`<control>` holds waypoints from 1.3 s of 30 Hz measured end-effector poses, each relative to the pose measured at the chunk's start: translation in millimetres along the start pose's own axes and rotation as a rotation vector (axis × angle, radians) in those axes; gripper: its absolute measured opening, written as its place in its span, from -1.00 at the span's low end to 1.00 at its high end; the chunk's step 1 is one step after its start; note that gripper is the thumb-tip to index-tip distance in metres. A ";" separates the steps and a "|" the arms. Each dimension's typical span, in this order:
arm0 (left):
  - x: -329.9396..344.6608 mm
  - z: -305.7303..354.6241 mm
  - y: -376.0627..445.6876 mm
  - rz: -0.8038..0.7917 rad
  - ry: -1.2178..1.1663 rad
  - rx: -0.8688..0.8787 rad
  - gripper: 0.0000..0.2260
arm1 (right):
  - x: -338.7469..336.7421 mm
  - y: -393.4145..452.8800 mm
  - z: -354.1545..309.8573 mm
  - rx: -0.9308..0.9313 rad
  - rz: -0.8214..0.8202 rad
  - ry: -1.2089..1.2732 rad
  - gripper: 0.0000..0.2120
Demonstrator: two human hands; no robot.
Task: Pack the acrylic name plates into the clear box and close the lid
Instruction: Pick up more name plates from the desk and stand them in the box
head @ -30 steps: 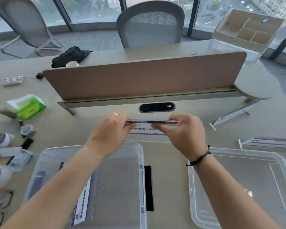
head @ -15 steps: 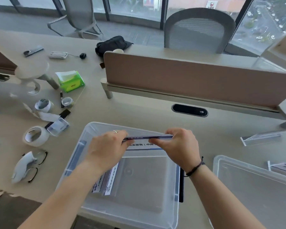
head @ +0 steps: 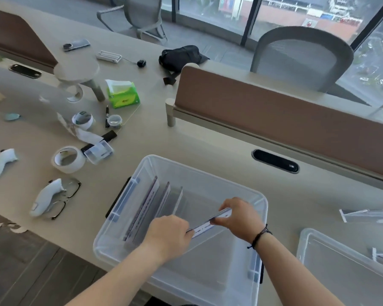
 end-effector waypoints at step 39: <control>49.0 -15.1 17.7 -0.183 -0.423 0.007 -0.75 | 99.8 29.3 -41.3 0.223 -0.263 0.785 -0.20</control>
Point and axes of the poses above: each hand's wrist, its own y-axis towards the middle knuckle, its own x-axis out of the palm, z = x × y, the point moved 2 cm from there along y, towards the middle knuckle, and after that the axes turned 15 degrees about -z, right-handed, at the moved point
